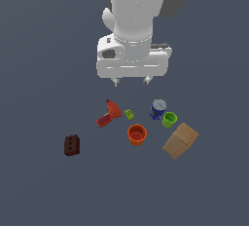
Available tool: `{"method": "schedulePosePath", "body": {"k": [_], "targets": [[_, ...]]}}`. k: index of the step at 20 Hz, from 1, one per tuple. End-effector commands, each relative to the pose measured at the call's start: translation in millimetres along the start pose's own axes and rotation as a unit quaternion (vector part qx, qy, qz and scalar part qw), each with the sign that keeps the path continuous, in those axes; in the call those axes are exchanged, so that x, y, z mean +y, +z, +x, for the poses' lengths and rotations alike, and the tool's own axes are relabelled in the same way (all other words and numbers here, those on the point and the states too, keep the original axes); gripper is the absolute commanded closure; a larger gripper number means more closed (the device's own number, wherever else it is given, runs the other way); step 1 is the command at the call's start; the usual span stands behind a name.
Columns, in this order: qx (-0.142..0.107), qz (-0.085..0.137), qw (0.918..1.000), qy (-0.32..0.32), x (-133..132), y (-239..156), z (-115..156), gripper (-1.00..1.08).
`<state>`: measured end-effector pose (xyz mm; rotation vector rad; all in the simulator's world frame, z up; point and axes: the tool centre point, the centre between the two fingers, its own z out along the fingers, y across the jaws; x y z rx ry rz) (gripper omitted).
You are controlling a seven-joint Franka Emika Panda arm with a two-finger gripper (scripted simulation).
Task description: Pick up a designated object from a clutter of objects.
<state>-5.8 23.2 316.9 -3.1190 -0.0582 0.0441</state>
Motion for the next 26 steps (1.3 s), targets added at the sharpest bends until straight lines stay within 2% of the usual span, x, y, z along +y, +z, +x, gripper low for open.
{"method": "schedulePosePath", "body": {"k": [1, 14, 26], "targets": [[0.000, 0.000, 1.0000, 0.000, 0, 0, 0, -0.92], [0.010, 0.002, 1.0000, -0.001, 8, 1, 12, -0.92], [0.010, -0.003, 0.9991, 0.041, -17, 34, 10, -0.92]]}}
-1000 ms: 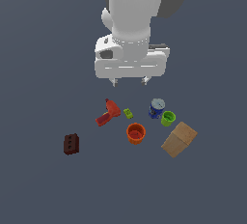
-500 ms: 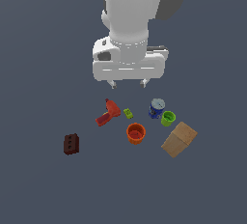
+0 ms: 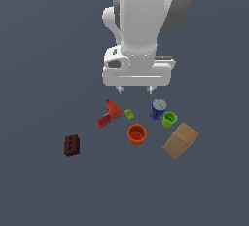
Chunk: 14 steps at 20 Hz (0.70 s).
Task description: Pick up a designated object from a clutter of objects.
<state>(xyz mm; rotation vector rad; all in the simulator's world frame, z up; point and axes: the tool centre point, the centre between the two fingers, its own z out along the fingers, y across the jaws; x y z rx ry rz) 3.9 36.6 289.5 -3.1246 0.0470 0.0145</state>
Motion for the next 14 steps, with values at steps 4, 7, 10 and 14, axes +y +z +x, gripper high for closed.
{"method": "schedulePosePath", "body": {"k": [4, 7, 10, 14], "targets": [[0.001, -0.004, 0.9994, 0.033, -21, 26, -6, -0.92], [0.001, -0.006, 0.9984, 0.055, -34, 43, -10, -0.92], [0.002, -0.008, 0.9970, 0.077, -48, 60, -17, -0.92], [0.003, -0.009, 0.9943, 0.106, -66, 82, -26, -0.92]]}}
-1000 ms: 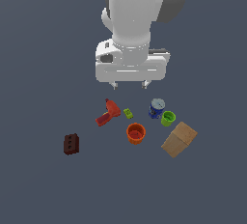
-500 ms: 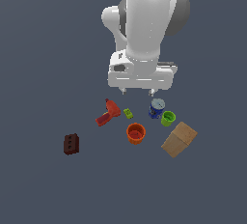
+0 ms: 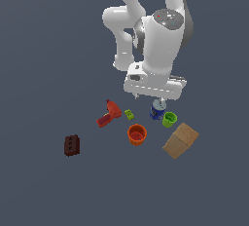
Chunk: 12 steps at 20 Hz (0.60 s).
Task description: Pick up a designated object from a clutter of objects.
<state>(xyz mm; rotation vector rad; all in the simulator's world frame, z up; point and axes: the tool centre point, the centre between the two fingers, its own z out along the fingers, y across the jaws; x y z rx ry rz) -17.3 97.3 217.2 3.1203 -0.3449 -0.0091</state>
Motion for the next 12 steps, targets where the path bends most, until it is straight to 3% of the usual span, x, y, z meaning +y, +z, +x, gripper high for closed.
{"method": "schedulePosePath", "body": {"k": [1, 12], "targets": [[0.001, -0.001, 0.9998, 0.019, -10, 13, -9, -0.92], [0.003, 0.000, 0.9956, 0.093, -47, 66, -52, -0.92]]}}
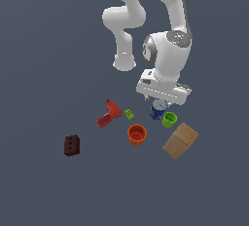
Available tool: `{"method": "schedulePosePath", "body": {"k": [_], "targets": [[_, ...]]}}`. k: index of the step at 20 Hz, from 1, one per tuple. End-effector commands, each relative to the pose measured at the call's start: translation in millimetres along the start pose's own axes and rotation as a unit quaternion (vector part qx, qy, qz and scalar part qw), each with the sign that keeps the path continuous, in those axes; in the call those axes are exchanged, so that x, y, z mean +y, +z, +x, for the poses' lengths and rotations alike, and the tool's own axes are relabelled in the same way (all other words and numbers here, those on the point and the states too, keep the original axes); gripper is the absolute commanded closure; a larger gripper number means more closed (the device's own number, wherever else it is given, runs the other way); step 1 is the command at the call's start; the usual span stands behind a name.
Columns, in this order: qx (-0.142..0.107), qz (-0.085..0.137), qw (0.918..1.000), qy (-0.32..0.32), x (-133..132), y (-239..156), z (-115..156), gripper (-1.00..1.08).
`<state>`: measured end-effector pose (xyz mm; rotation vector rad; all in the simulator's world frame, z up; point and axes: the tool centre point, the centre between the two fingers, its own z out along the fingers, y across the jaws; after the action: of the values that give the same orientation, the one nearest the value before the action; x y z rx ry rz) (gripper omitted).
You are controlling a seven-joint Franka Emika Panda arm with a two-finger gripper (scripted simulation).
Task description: Pick up a designated object from a clutter of objects.
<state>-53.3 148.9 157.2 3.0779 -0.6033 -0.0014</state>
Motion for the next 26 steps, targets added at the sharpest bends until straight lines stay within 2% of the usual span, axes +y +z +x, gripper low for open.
{"method": "schedulePosePath", "body": {"k": [1, 11, 19, 26], "targets": [[0.000, 0.001, 0.9999, 0.015, -5, 10, -10, -0.92], [0.000, 0.002, 0.9989, 0.048, -15, 31, -35, -0.92], [0.000, 0.002, 0.9988, 0.049, -15, 35, -37, -0.92], [-0.001, 0.003, 0.9988, 0.050, -15, 61, -38, -0.92]]}}
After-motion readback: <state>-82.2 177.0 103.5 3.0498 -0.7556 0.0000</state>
